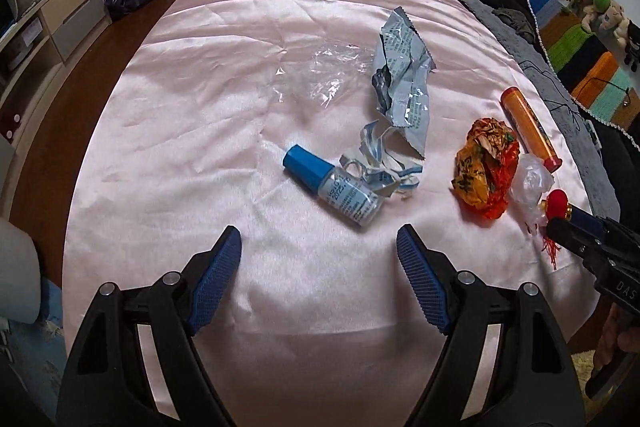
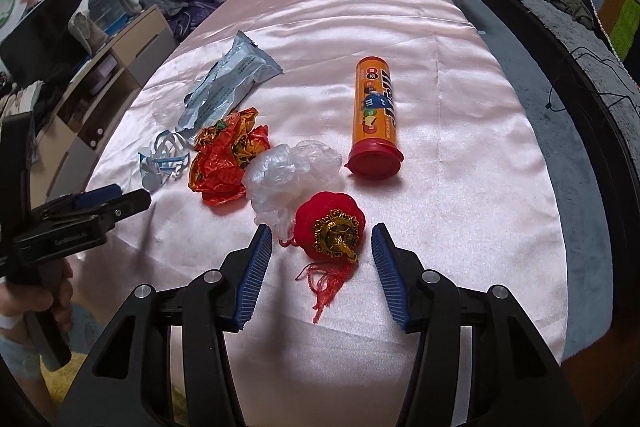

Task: Collect trash
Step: 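Grasp the red lantern ornament with the right tool while the left tool grasps the blue-capped bottle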

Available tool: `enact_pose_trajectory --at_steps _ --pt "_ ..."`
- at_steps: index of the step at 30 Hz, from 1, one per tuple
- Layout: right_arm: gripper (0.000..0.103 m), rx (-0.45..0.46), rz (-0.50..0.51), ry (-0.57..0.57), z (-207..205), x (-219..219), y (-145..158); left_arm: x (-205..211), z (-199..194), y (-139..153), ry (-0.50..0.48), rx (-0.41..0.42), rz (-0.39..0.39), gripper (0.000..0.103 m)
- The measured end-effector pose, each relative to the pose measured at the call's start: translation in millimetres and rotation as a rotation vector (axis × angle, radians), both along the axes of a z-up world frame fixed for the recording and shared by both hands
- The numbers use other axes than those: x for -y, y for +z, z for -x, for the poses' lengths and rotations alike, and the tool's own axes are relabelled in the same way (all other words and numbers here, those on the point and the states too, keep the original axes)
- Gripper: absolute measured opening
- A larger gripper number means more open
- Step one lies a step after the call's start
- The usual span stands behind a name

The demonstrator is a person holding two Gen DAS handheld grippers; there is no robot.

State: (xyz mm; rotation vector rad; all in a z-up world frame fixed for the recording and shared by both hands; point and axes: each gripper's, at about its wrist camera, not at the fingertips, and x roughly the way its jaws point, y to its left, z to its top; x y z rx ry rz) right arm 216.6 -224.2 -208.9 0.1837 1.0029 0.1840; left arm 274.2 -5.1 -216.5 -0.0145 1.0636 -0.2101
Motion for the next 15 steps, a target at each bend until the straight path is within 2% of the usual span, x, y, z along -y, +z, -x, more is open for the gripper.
enact_pose_trajectory --at_steps 8,11,14,15 --pt "0.047 -0.002 -0.003 -0.002 -7.2 -1.8 -5.1 4.7 -23.2 -0.5 -0.045 0.034 -0.018 0.075" --pt "0.037 0.004 0.008 -0.005 -8.0 -2.5 -5.3 9.9 -24.9 -1.9 -0.063 0.049 -0.038 0.074" --pt "0.037 0.009 0.01 -0.005 -8.4 -3.3 -5.3 13.5 -23.4 -1.8 -0.074 0.071 -0.062 0.063" --pt "0.037 0.01 0.011 -0.004 -8.4 -3.4 -5.2 13.5 -23.2 -1.0 -0.074 0.075 -0.062 0.055"
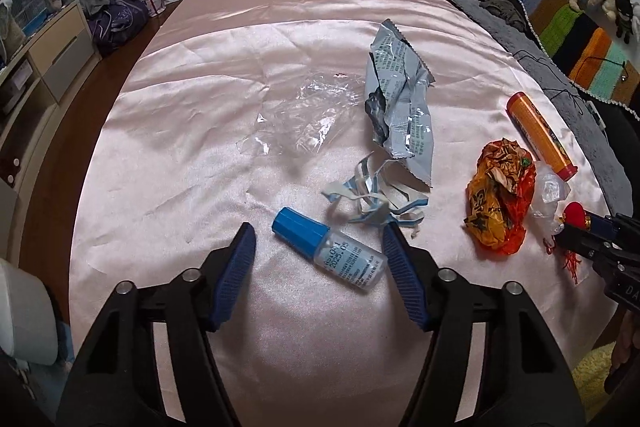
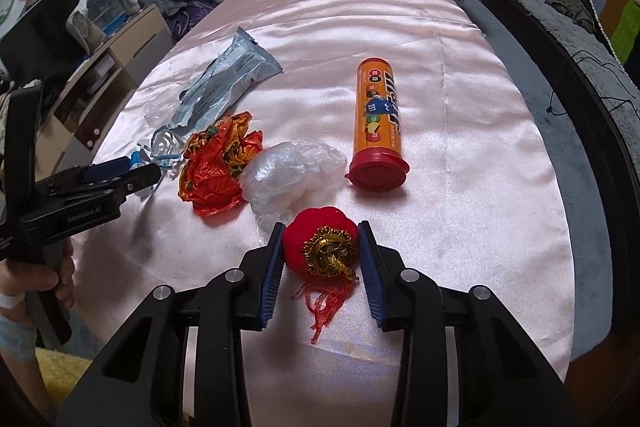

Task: Collect trash
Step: 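Grasp the red lantern ornament with the right tool while the left tool grasps the blue-capped bottle, then lower the lantern and bottle into the black bin and open both tools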

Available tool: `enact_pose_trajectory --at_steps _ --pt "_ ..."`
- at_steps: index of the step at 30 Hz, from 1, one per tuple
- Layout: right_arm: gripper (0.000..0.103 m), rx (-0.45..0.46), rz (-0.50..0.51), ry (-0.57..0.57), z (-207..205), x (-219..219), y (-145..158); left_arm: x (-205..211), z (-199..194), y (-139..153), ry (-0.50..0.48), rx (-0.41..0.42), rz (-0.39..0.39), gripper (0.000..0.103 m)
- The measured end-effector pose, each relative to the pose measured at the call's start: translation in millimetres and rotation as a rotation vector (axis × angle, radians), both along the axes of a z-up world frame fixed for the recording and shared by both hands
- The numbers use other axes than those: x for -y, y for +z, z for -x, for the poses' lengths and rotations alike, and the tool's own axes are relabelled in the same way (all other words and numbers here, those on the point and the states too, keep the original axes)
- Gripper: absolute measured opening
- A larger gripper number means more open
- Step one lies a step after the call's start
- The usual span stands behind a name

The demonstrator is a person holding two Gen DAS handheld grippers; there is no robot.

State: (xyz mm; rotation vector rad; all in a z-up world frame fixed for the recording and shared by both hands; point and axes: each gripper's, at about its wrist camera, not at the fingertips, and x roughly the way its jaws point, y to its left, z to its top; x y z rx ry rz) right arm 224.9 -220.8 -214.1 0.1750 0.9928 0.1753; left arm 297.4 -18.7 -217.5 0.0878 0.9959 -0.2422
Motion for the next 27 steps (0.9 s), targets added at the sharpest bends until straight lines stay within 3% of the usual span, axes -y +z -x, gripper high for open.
enact_pose_trajectory --at_steps 11,12,13,16,27 --pt "0.037 0.022 0.001 -0.014 11.5 3.7 8.4 -2.5 14.6 2.7 0.002 -0.036 0.007 0.052" --pt "0.037 0.029 0.0 -0.016 14.0 4.6 11.7 -3.5 18.4 3.1 0.003 -0.04 0.012 0.04" --pt "0.037 0.037 -0.003 -0.02 17.1 5.9 14.9 -5.2 22.8 4.1 0.013 -0.039 0.004 0.019" --pt "0.037 0.05 -0.013 -0.025 26.5 7.2 22.1 -12.5 36.0 4.0 0.031 -0.071 0.055 0.02" --pt "0.037 0.067 -0.05 0.03 82.8 -20.8 39.7 -6.2 104.7 4.8 -0.012 -0.104 0.028 0.019"
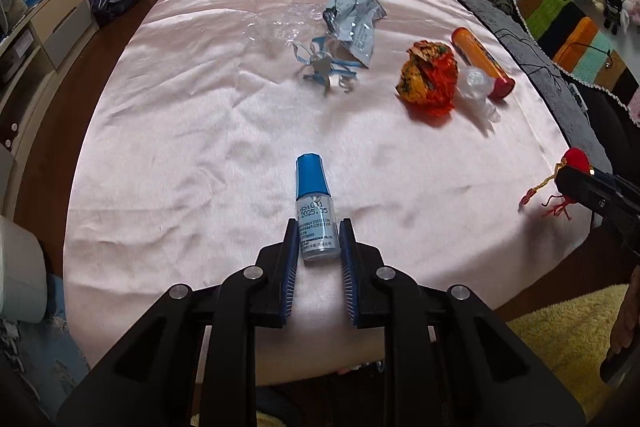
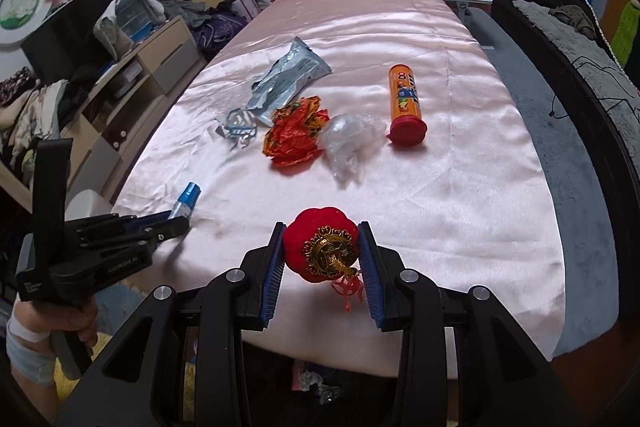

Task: Collect trash
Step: 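Lower the lantern and bottle into the black bin and open both tools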

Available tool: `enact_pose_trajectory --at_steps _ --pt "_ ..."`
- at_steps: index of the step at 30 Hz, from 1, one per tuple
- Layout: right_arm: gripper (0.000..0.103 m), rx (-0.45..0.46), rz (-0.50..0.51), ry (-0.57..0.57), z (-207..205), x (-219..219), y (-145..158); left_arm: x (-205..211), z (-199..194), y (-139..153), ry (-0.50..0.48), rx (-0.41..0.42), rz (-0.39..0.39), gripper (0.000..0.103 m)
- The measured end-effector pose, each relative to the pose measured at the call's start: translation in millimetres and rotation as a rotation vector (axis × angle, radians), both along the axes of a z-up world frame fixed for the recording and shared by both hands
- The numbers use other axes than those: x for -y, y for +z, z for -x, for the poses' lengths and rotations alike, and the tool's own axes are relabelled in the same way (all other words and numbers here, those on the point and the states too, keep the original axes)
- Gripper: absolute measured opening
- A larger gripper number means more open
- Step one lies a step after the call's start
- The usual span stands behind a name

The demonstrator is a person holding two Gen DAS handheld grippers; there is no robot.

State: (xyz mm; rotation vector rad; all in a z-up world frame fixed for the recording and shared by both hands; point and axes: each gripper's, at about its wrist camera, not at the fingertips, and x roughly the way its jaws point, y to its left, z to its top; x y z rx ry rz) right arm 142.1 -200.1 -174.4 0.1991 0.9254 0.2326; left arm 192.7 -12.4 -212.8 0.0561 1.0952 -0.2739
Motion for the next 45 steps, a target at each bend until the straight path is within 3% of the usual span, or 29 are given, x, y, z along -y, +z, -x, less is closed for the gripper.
enact_pose_trajectory --at_steps 12,17,28,40,42,43,45 --pt "0.037 -0.037 0.038 0.038 62.7 -23.5 -7.8 7.6 100.0 16.0 -0.04 0.029 0.025 0.019" --pt "0.037 -0.062 0.057 0.038 84.4 -28.4 -20.5 11.8 128.5 4.4 -0.063 -0.009 0.051 0.019" --pt "0.037 -0.206 0.044 0.046 104.1 -37.7 -69.6 20.2 159.2 -40.0 -0.092 -0.103 0.072 0.019" --pt "0.038 -0.208 0.023 0.048 108.2 -39.3 -69.5 16.6 163.8 -49.1 -0.082 -0.14 0.078 0.019" --pt "0.049 -0.203 0.018 0.046 107.7 -39.8 -67.1 14.3 163.8 -48.2 -0.07 -0.135 0.076 0.029" --pt "0.062 -0.2 0.018 0.042 107.2 -39.8 -66.2 12.2 163.9 -47.5 -0.063 -0.129 0.075 0.035" --pt "0.067 -0.193 0.016 0.027 106.5 -38.3 -63.6 9.7 163.2 -45.5 -0.049 -0.121 0.069 0.04"
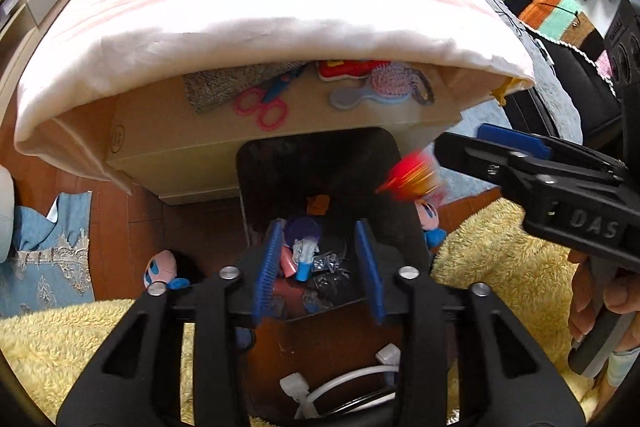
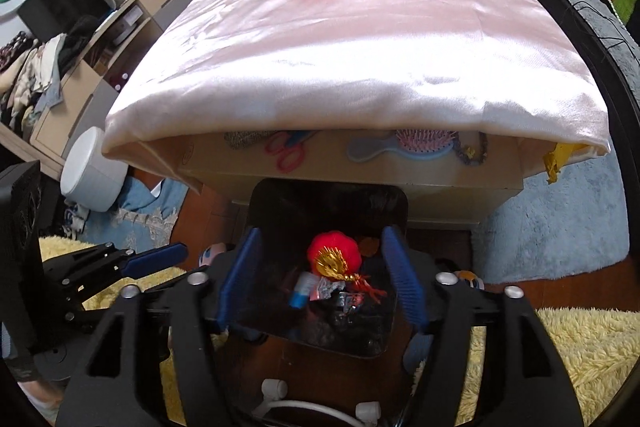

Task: Collect trash
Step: 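Lower the lantern and bottle into the black bin and open both tools, then raise both tools back over the table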

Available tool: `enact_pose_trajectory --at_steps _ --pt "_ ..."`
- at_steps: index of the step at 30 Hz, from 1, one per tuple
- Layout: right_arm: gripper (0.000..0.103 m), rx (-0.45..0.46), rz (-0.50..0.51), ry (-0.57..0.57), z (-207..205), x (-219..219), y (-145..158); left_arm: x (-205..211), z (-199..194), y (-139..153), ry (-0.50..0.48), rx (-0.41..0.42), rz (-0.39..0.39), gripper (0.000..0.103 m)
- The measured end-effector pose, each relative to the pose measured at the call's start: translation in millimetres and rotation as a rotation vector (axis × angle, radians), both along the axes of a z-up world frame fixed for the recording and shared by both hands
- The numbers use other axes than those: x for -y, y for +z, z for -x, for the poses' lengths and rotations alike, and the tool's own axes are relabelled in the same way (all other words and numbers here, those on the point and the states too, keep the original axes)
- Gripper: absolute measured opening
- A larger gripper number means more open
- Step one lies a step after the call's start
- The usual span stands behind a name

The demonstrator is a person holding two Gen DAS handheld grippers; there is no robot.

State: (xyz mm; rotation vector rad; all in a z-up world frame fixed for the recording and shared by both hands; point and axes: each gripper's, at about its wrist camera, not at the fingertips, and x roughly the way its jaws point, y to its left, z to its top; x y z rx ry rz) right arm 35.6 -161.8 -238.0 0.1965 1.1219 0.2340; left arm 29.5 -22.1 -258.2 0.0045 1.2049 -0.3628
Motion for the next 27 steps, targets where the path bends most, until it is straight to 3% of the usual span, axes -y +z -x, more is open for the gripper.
enact_pose_trajectory --at_steps 4,9,13,27 --pt "0.079 0.018 0.004 -0.044 -1.7 8.1 4.7 -9.1 -0.1 5.5 0.033 0.019 0.007 0.067" --pt "0.091 0.032 0.022 -0.084 -3.9 17.5 11.0 -24.5 -4.2 11.1 0.071 0.024 0.014 0.079" --pt "0.095 0.046 0.016 -0.1 -6.8 22.5 16.3 -31.9 -8.2 18.6 0.088 0.037 0.01 0.084" --pt "0.095 0.08 -0.065 -0.09 -37.2 29.0 43.7 -40.9 -27.9 43.4 0.118 0.086 -0.014 0.084"
